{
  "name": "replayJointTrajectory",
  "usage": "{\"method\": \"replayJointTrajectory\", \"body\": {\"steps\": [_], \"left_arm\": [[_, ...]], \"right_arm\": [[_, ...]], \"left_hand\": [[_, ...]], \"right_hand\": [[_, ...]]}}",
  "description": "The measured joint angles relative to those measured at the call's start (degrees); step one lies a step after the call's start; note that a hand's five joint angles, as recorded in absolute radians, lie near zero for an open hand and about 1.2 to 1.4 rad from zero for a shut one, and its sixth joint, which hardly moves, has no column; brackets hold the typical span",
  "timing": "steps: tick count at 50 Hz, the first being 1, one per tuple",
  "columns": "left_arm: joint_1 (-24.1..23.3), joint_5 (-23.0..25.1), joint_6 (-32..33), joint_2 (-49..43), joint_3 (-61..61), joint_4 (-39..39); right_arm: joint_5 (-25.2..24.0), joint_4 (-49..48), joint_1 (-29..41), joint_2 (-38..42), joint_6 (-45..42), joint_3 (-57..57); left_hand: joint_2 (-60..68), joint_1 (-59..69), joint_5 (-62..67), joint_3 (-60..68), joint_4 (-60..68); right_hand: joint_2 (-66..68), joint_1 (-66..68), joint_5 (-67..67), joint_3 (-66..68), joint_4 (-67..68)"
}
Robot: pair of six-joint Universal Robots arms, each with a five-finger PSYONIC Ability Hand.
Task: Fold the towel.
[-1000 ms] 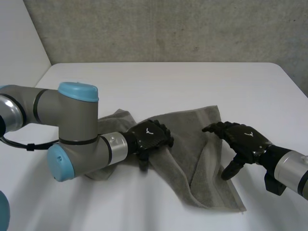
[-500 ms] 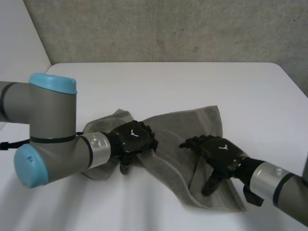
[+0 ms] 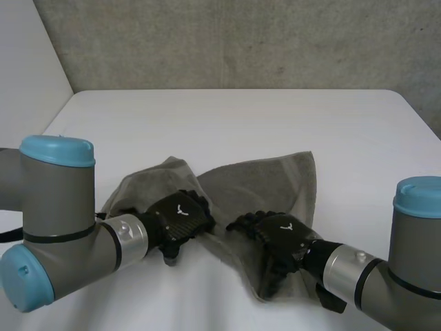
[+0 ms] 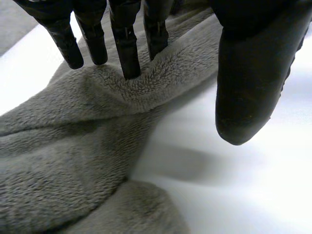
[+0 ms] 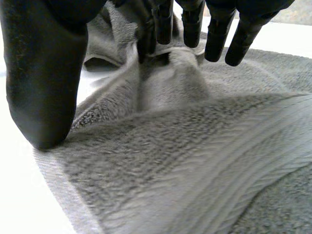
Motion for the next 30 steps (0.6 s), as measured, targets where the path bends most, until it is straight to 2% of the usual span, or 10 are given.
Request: {"method": "replayJointTrajectory", "body": {"steps": [15,17,20,24,30], "left_arm": [[-1.24,-5.30,-1.94,-0.18,0.44,7.66],[-1.34,-5.60,-2.56,-0.20,0.40,8.31],[-1.52,-5.93,-3.98,-0.25,0.27,9.51],[-1.88,-5.99,-5.59,-0.35,0.18,10.51],[-2.79,-5.98,-7.74,-0.91,0.33,11.05]], "right_arm": [[3.05,5.68,1.48,-1.12,-0.63,-1.89],[3.57,6.05,1.49,-1.40,-0.73,-1.85],[4.65,6.36,1.80,-1.82,-0.78,-1.67],[6.00,6.22,2.83,-1.97,-0.63,-1.54],[7.94,5.07,4.79,-1.87,-0.20,-1.50]], "left_hand": [[1.14,1.13,1.12,0.00,0.00],[6.04,6.47,6.07,0.00,0.00],[20.49,19.85,19.84,0.00,0.00],[30.54,30.60,30.59,0.00,0.00],[43.18,40.34,43.53,0.00,0.00]], "right_hand": [[0.00,-0.01,0.00,0.00,0.00],[0.00,-0.01,0.00,0.00,0.00],[0.00,-0.01,0.00,0.01,0.00],[0.04,-0.19,0.00,0.00,0.00],[0.00,-0.20,0.00,0.00,0.00]]}}
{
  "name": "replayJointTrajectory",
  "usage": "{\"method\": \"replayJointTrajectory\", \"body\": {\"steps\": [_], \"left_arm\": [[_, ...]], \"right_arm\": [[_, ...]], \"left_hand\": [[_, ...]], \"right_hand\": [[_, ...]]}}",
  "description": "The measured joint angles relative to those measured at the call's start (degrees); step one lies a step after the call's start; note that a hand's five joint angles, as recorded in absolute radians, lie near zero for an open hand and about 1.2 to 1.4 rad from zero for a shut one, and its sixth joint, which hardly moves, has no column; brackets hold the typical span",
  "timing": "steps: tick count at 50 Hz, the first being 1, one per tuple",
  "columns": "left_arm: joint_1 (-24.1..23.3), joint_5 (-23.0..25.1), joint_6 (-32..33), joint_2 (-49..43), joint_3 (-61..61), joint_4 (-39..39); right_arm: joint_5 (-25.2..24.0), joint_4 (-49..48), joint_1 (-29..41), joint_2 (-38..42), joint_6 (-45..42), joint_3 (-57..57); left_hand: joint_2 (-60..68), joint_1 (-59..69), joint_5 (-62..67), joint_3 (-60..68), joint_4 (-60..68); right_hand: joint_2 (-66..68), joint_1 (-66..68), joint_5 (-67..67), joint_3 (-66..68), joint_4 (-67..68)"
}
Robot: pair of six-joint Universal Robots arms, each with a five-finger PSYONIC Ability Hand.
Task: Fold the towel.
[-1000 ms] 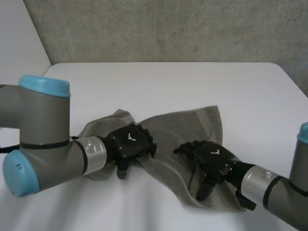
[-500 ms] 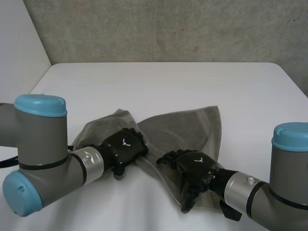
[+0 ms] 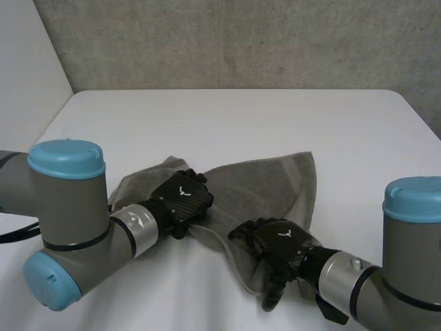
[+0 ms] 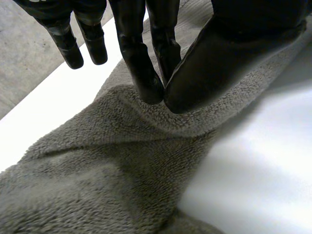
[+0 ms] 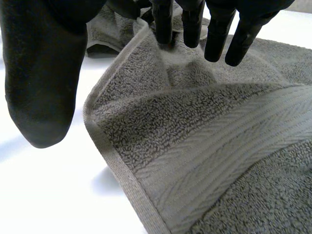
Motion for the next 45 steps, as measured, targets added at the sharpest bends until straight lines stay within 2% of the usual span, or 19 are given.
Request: {"method": "replayJointTrajectory", "body": {"steps": [9,23,45], "left_arm": [[-0.69,-0.40,-5.07,-0.63,1.34,1.54],[-0.65,-4.37,-13.00,-1.68,5.16,2.59],[-1.09,-7.43,-22.53,-1.56,8.04,4.81]], "right_arm": [[4.16,-2.12,3.82,-0.68,1.91,-0.52],[13.61,-4.59,8.64,-2.61,3.85,0.20],[21.71,-10.22,12.43,-3.97,4.49,2.84]], "left_hand": [[0.00,0.03,0.29,0.00,0.00],[0.00,0.04,0.30,0.00,0.00],[0.01,0.05,0.30,0.00,0.00]], "right_hand": [[0.00,0.00,0.00,0.00,0.00],[0.04,0.00,0.00,0.01,0.00],[0.00,-0.01,0.00,0.00,0.00]]}}
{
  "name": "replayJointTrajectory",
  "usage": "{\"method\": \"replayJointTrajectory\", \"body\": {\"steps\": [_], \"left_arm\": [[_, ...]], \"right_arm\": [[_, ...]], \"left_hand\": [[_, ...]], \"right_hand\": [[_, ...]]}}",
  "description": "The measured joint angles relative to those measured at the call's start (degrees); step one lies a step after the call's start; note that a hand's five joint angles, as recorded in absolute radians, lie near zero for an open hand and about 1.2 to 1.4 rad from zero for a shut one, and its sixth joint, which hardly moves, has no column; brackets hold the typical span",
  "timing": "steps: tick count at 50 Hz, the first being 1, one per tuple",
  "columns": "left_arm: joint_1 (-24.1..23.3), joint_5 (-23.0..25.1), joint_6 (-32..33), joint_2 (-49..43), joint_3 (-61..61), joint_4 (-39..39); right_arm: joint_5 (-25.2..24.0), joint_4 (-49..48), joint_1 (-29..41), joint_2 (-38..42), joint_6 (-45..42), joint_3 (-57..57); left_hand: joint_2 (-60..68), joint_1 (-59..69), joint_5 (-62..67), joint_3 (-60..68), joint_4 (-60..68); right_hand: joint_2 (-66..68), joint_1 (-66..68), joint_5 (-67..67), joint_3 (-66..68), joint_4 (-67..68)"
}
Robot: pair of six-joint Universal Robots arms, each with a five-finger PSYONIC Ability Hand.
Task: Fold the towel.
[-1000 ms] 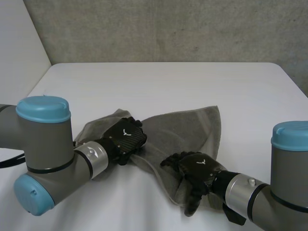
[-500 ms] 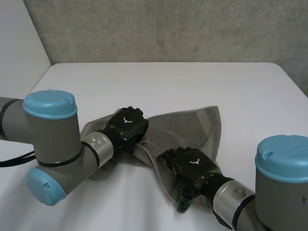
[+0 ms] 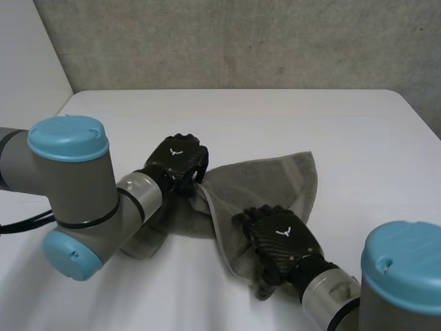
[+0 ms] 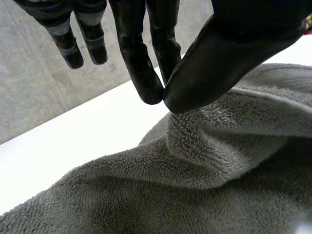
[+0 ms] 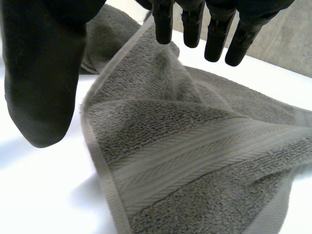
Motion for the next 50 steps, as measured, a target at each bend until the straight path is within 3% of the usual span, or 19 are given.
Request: {"method": "replayJointTrajectory", "body": {"steps": [12,29,35,42,50], "left_arm": [[-1.40,-0.74,-3.01,-0.96,0.51,-0.10],[-1.15,-0.68,-2.84,-1.08,0.07,-0.12],[-0.82,-0.68,-2.87,-0.71,0.01,-0.12],[-0.79,-0.68,-2.88,-0.50,-0.21,-0.12],[-0.87,-0.68,-2.92,-0.42,-0.93,-0.25]], "right_arm": [[4.75,-2.83,4.55,2.23,4.95,-0.45],[4.55,-4.70,3.56,10.02,1.95,-2.32],[3.01,-6.26,0.24,10.67,-2.37,-1.83],[-4.09,-8.35,-4.71,9.90,-5.48,-1.04],[-12.18,-9.22,-10.52,8.22,-6.02,-3.73]], "left_hand": [[0.00,0.00,0.00,0.00,0.00],[0.00,0.00,0.00,0.00,0.00],[0.00,0.00,0.00,0.00,0.00],[0.00,0.01,0.00,0.00,0.00],[0.00,0.01,0.00,0.00,0.00]], "right_hand": [[0.04,0.00,0.00,0.00,0.00],[0.00,0.02,0.00,0.00,0.00],[23.09,24.11,24.31,0.00,0.00],[57.86,60.23,60.22,0.00,0.00],[58.32,60.88,61.77,0.01,0.00]]}}
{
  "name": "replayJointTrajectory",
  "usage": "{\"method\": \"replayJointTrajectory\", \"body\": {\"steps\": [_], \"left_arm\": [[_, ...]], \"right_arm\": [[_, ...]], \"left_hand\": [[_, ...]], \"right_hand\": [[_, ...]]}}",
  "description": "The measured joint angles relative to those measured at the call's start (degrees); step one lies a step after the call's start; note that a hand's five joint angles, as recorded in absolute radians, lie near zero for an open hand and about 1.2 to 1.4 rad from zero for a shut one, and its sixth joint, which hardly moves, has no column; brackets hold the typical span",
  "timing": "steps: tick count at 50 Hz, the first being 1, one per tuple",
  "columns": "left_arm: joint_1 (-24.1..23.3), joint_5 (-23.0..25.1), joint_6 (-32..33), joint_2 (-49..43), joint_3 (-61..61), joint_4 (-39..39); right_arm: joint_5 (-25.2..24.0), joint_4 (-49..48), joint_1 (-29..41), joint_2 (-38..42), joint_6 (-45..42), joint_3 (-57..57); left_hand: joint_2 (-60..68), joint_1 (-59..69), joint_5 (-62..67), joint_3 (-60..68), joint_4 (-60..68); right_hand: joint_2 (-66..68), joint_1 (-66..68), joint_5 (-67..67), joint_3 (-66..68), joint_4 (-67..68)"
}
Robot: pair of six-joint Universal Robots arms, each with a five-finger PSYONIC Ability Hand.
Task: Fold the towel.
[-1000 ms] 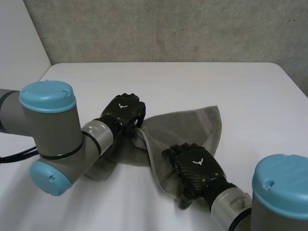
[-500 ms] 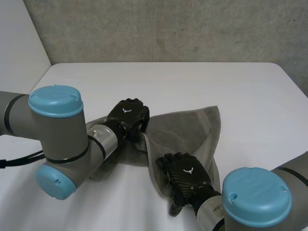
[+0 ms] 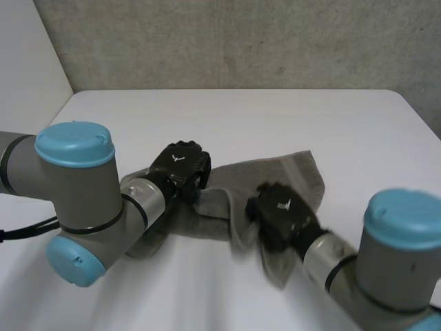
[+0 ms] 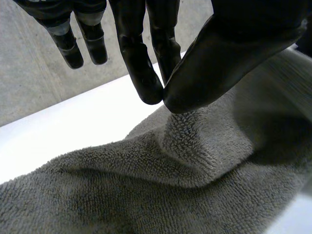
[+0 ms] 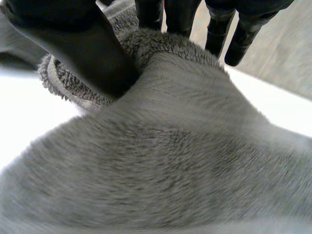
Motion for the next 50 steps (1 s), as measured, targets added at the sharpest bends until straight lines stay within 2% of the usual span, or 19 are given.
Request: {"method": "replayJointTrajectory", "body": {"steps": [5,9,12,16,20,22,30,36,42,50], "left_arm": [[-0.06,0.00,-0.05,0.13,-0.69,-0.02],[-0.28,0.00,-0.17,0.11,-0.96,0.01],[-0.50,0.00,-0.45,0.04,-1.06,0.03],[-0.76,0.05,-1.14,-0.29,-1.12,0.05],[-0.94,0.12,-1.71,-0.75,-1.06,0.12],[-1.00,0.15,-1.84,-0.96,-1.01,0.17],[-1.07,0.11,-1.99,-1.93,-0.80,0.30],[-1.16,0.06,-2.02,-2.07,-0.72,0.31],[-1.47,0.02,-2.05,-2.00,-0.71,0.31],[-1.79,-0.01,-2.17,-1.48,-0.90,0.30]], "right_arm": [[-5.13,1.37,-7.14,1.95,-1.15,-7.77],[-8.79,6.76,-12.30,6.29,-3.93,-15.11],[-10.56,13.37,-14.51,9.26,-7.34,-19.55],[-11.56,21.15,-15.73,11.44,-11.49,-22.63],[-11.45,23.10,-15.70,9.68,-12.11,-21.85],[-11.29,22.65,-15.59,7.64,-11.04,-20.69],[-9.79,17.62,-14.92,-4.15,-1.04,-14.58],[-7.70,14.80,-12.52,-9.28,6.12,-10.90],[-5.61,13.53,-7.80,-9.50,10.51,-8.63],[-1.21,11.56,-1.85,-4.45,14.56,-7.74]], "left_hand": [[0.00,0.00,0.00,0.00,0.00],[0.00,0.01,0.00,0.00,0.00],[0.00,0.01,0.00,0.00,0.00],[0.00,0.01,0.00,0.00,0.00],[0.00,0.01,0.00,0.00,0.00],[0.00,0.01,0.00,0.00,0.00],[0.00,0.01,0.00,0.00,0.00],[0.00,0.01,0.00,0.00,0.00],[0.00,0.01,0.00,0.00,0.00],[0.00,0.01,0.00,0.00,0.00]], "right_hand": [[0.04,0.00,0.00,0.00,0.00],[-0.04,-0.09,0.01,0.00,0.00],[-12.53,-13.00,-12.53,0.00,0.00],[-34.03,-34.23,-35.51,-0.01,0.00],[-51.82,-51.59,-56.52,0.00,0.00],[-56.89,-57.01,-61.56,-0.01,0.00],[-58.62,-60.65,-61.85,0.00,0.00],[-58.62,-60.66,-61.85,0.00,0.00],[-58.62,-60.86,-61.85,-0.01,0.00],[-58.62,-60.87,-61.85,0.00,0.00]]}}
